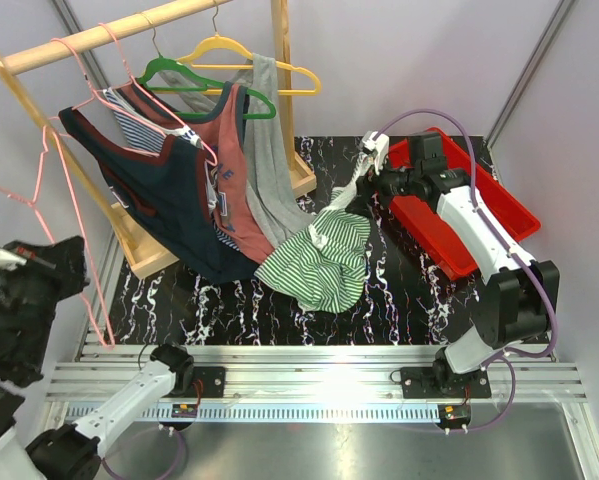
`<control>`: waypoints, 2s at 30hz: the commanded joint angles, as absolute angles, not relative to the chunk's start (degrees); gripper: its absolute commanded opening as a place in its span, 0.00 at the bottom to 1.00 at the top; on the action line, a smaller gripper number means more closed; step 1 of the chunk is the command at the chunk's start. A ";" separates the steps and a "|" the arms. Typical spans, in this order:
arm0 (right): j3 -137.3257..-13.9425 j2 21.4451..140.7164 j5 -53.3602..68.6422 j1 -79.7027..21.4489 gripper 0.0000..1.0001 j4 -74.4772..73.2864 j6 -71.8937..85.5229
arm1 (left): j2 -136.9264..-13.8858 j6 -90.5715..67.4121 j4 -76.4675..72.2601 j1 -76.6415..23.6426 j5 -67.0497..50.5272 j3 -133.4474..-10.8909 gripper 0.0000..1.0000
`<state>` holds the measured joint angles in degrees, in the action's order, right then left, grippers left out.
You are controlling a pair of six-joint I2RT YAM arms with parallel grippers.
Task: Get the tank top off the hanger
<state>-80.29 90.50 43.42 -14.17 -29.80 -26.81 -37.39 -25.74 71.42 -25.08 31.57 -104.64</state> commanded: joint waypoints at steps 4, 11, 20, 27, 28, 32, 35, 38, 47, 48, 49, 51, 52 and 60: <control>-80.95 88.16 42.80 -14.06 0.88 -27.42 -26.20 | -48.68 -28.13 68.21 -25.75 38.58 -105.73 0.00; -81.65 87.63 43.77 -13.98 0.89 -27.16 -25.23 | -58.08 -25.76 65.74 -25.23 39.11 -111.96 0.00; -82.09 87.10 44.21 -14.06 0.89 -27.51 -25.22 | -66.09 -25.04 64.34 -0.03 12.50 -117.60 0.00; -82.70 87.01 43.95 -14.06 0.89 -29.09 -25.75 | -70.04 -26.54 62.84 7.73 3.25 -119.26 0.00; -82.97 87.10 43.95 -14.06 0.89 -29.35 -26.19 | -70.83 -26.46 63.02 8.69 3.25 -119.62 0.00; -84.37 87.71 43.68 -14.06 0.89 -31.72 -27.59 | -72.86 -26.63 63.11 9.14 5.27 -121.90 0.00; -87.00 88.94 44.03 -14.06 0.89 -34.36 -28.65 | -74.70 -26.37 63.02 9.05 6.41 -123.13 0.00; -90.61 90.79 44.03 -14.06 0.89 -37.70 -29.88 | -76.19 -25.93 62.32 9.05 7.47 -123.49 0.00; -100.98 95.80 43.24 -14.24 0.89 -47.62 -31.11 | -80.42 -23.91 59.86 10.63 9.75 -123.57 0.00; -101.51 96.32 43.07 -14.33 0.89 -48.25 -31.29 | -81.03 -23.82 59.68 10.72 9.93 -123.92 0.00; -102.47 96.50 42.98 -14.50 0.89 -48.77 -31.64 | -81.38 -23.82 59.42 10.90 10.19 -124.27 0.00; -103.35 97.03 42.54 -14.85 0.89 -50.26 -32.08 | -82.35 -23.47 59.59 11.07 10.37 -125.94 0.00; -103.97 97.12 42.37 -15.11 0.89 -50.62 -32.34 | -83.14 -23.29 59.76 11.07 10.46 -126.56 0.00; -106.78 98.79 41.22 -16.43 0.89 -52.91 -32.61 | -84.55 -24.95 60.12 11.34 6.87 -129.11 0.00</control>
